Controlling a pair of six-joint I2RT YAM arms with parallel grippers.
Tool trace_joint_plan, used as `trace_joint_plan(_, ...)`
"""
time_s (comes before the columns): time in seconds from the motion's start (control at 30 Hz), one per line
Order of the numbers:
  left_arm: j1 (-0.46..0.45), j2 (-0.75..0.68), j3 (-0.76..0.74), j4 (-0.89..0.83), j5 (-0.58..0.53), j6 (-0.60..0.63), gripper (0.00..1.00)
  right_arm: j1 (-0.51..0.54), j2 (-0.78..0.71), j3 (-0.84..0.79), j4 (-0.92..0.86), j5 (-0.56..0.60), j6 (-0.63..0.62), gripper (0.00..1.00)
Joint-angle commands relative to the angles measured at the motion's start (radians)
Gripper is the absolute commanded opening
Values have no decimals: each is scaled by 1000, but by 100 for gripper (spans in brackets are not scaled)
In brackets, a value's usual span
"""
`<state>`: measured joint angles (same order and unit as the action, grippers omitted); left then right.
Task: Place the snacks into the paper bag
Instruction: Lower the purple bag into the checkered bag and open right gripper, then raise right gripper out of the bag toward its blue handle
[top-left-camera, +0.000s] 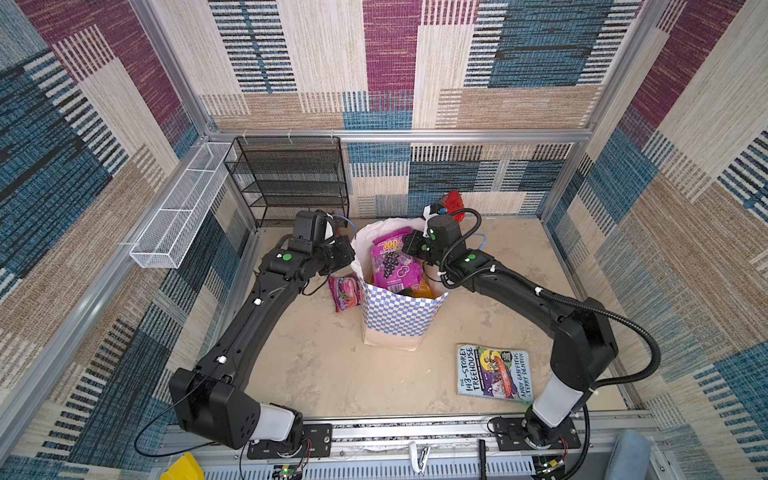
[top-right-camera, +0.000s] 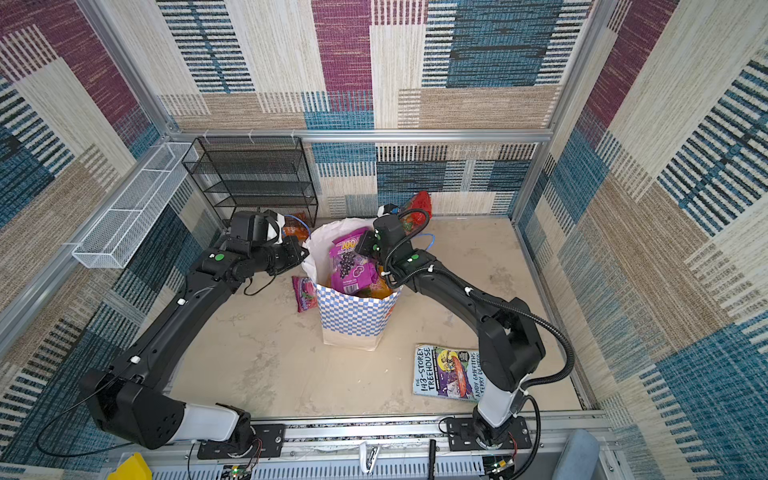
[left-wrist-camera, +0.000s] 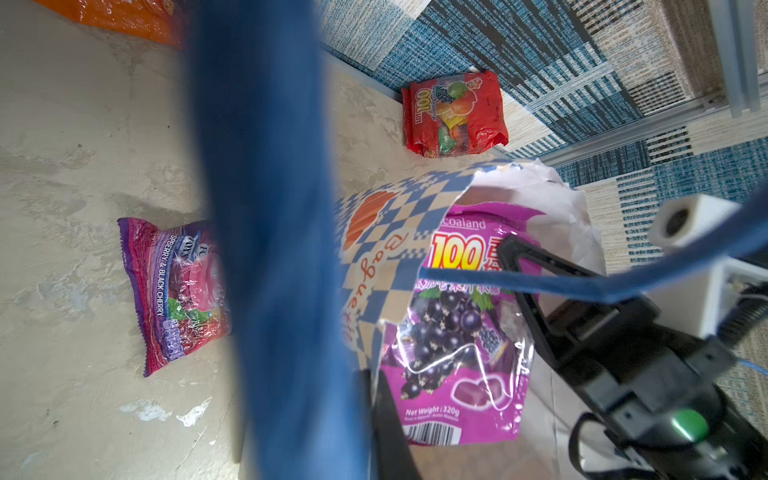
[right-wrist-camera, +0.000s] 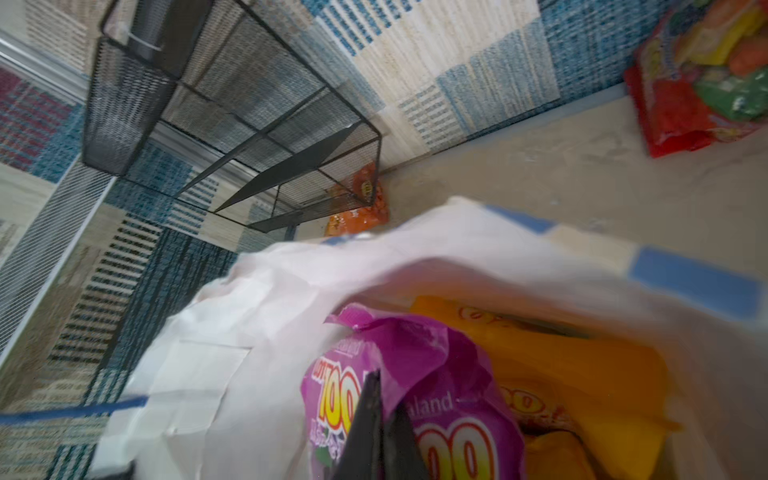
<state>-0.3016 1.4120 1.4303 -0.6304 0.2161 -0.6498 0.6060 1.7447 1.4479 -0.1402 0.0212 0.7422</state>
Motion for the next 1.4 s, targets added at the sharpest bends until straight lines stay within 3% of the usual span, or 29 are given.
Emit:
trace_joint_plan(0.0,4,-10,7,41,-3,3,0,-13,22,36,-38,87,37,0)
trace_joint_plan(0.03,3,-10,7,43,-2,3,0,-15,30,43,-44,93,39,1)
trace_joint_plan(0.23,4,-8,7,42,-4,1,0,-17,62,46,-36,65,43,32)
trace_joint_plan(0.37,5,-6,5,41,-10,1,0,-15,-10,10,89,-79,-20,63)
trace_joint_plan(0.57,8,1,7,41,2,-1,0,-24,-120,144,12,-167,-120,99)
trace_joint_plan(0.67,7,-2,7,40,-4,0,0,-49,-129,309,-150,-162,-207,100)
trace_joint_plan(0.8,7,-10,8,40,-9,3,3,-63,-175,413,-344,61,-337,100)
trace_joint_plan(0.9,7,-14,9,38,-12,4,13,-73,-274,313,-359,188,-368,100)
trace_joint_plan(1.1,7,-14,13,35,-12,9,33,-79,-449,63,-348,331,-360,100)
trace_joint_plan(1.37,7,-40,22,9,-69,22,54,-101,-574,-123,-332,372,-327,100)
